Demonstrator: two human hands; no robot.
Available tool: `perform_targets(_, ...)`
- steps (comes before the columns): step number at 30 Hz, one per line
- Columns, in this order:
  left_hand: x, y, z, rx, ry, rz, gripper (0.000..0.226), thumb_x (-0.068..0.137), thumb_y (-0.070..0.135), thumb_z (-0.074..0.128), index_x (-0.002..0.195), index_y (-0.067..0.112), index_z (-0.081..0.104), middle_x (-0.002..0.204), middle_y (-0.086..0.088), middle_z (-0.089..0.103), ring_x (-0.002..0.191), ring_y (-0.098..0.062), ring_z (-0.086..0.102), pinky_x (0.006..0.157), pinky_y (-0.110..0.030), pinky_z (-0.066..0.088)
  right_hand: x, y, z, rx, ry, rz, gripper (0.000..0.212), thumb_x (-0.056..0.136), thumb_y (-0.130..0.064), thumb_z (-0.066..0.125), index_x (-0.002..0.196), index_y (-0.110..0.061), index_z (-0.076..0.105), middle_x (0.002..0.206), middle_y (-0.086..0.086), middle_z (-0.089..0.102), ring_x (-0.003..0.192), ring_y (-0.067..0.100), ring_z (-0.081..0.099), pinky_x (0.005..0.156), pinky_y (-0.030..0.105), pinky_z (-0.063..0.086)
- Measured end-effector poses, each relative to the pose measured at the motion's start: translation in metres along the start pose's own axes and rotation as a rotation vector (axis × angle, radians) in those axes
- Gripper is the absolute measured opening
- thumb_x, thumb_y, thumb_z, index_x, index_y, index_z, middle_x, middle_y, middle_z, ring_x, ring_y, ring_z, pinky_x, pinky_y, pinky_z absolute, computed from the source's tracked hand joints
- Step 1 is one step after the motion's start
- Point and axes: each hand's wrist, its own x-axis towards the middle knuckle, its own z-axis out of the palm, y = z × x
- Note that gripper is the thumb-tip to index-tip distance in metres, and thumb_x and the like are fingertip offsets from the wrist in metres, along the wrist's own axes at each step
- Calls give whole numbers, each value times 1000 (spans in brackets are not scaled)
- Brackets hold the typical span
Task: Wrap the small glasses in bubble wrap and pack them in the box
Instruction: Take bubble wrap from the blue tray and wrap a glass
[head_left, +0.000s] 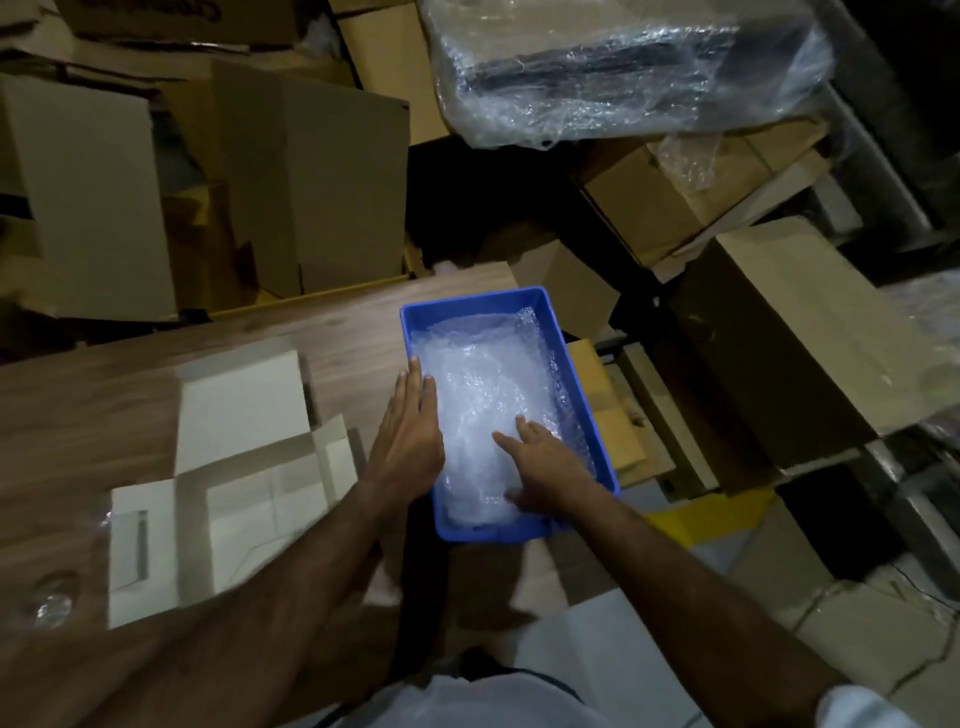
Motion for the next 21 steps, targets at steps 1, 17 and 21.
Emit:
perform_targets(1,-1,1,2,18,11,1,82,97,7,56,158,-4,3,166,-21,-13,155,-35,-10,127,-45,3,4,-2,-1,-10,8,-12,84,87,-37,71,158,-25,27,166,20,16,150,33,27,119,43,34)
perform_targets(17,-9,7,5,-25,45,-79,72,101,9,42,161,11,2,168,-5,-15,152,-15,-17,120,-30,-8,-1,-12,8,586,202,-118,73,76,-54,52,145,-29,52,161,2,37,149,16,31,116,35,32)
perform_targets(21,-12,0,6,-52,71,-48,63,104,9,39,161,8,12,169,-5,-4,155,-16,-7,127,-36,4,7,-21,15,489,104,-116,94,81,-61,66,158,-21,31,166,7,25,152,23,25,121,39,28)
